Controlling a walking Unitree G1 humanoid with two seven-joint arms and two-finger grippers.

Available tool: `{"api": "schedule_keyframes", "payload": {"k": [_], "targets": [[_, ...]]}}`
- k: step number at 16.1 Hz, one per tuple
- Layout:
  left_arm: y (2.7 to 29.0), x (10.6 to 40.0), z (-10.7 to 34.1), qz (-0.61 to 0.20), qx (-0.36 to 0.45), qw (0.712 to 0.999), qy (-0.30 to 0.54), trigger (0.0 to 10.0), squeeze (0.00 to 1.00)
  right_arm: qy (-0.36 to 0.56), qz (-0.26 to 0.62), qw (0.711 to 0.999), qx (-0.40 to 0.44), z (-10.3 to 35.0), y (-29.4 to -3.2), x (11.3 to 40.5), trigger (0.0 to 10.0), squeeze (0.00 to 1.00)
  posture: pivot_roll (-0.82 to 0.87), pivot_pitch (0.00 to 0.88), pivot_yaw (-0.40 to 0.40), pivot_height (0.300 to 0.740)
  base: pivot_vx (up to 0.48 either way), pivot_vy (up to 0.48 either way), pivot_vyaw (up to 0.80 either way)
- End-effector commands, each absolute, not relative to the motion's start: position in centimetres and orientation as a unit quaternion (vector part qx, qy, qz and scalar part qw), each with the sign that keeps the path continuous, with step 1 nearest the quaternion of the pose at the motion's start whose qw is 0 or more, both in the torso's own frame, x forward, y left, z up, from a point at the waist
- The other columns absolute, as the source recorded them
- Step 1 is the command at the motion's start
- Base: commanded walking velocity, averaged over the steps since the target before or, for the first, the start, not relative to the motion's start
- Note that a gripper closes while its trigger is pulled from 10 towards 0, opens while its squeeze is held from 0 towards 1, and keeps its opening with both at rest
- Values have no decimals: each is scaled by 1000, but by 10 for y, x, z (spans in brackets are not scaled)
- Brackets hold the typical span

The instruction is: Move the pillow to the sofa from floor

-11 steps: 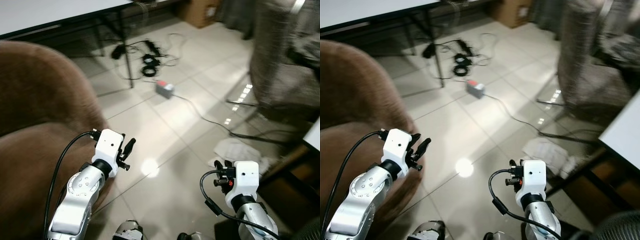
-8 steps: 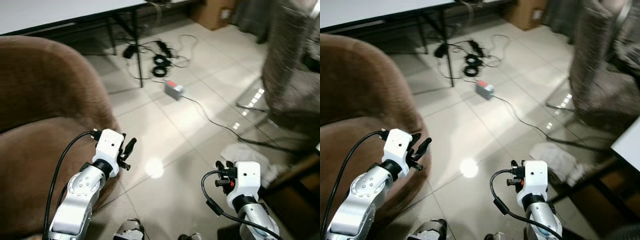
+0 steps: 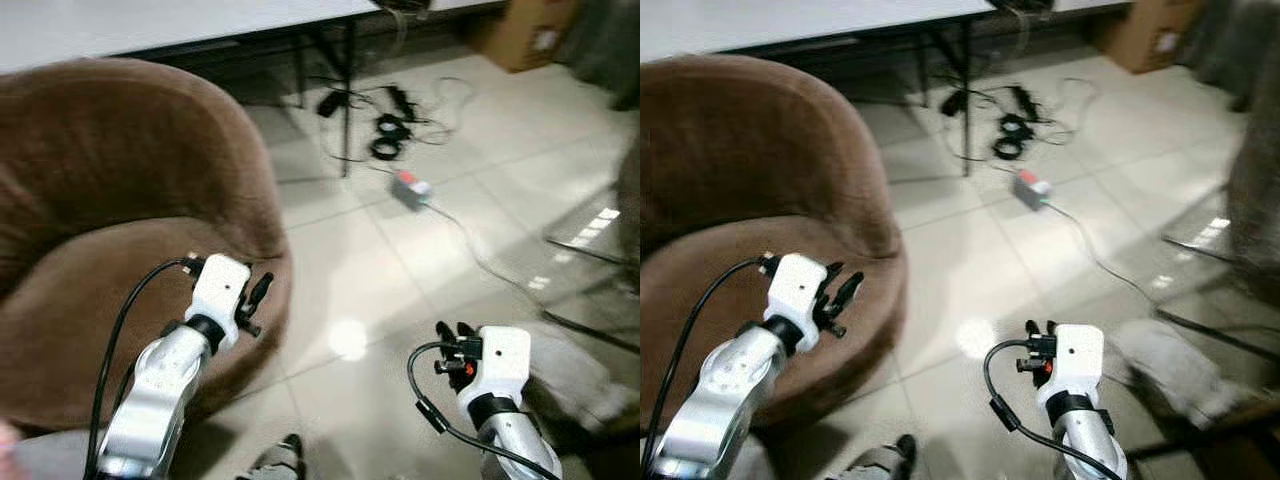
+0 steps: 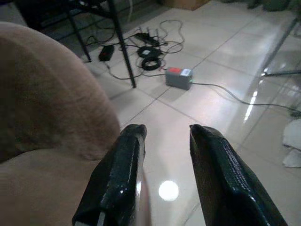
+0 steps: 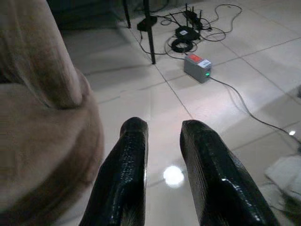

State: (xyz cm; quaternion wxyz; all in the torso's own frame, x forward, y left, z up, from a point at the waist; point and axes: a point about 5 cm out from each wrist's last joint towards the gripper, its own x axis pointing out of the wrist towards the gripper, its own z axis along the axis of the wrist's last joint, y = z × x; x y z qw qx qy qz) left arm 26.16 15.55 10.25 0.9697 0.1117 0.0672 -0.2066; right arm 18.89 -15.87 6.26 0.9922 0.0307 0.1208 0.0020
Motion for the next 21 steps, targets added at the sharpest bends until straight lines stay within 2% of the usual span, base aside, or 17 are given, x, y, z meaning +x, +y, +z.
{"api": "schedule_keyframes", "payload": {"k": [1,3,8,13,17,18,19,21], "targets": [[155,262,102,-213,114,968,69,10000,0,118,-11,992,34,63,-162,186,10000,0,24,103,21,740,0,0,800],[154,266,102,-215,110,968,70,10000,0,115,-25,992,36,63,-163,184,10000,0,18,102,45,740,0,0,800],[151,263,100,-209,102,970,73,10000,0,112,-34,992,40,64,-168,182,10000,0,18,111,26,740,0,0,800],[160,264,95,-197,101,972,80,10000,0,102,-18,994,36,71,-159,186,10000,0,-10,129,21,740,0,0,800],[155,267,102,-196,101,973,73,10000,0,115,-22,992,43,68,-164,182,10000,0,-5,132,-2,740,0,0,800],[155,266,102,-195,103,973,73,10000,0,111,-17,993,40,71,-165,183,10000,0,-9,111,0,740,0,0,800],[154,267,102,-194,98,974,71,10000,0,108,-13,994,34,73,-167,185,10000,0,-25,139,-8,740,0,0,800],[149,264,103,-204,105,971,66,10000,0,100,-11,995,27,77,-175,186,10000,0,-15,145,18,740,0,0,800]]}}
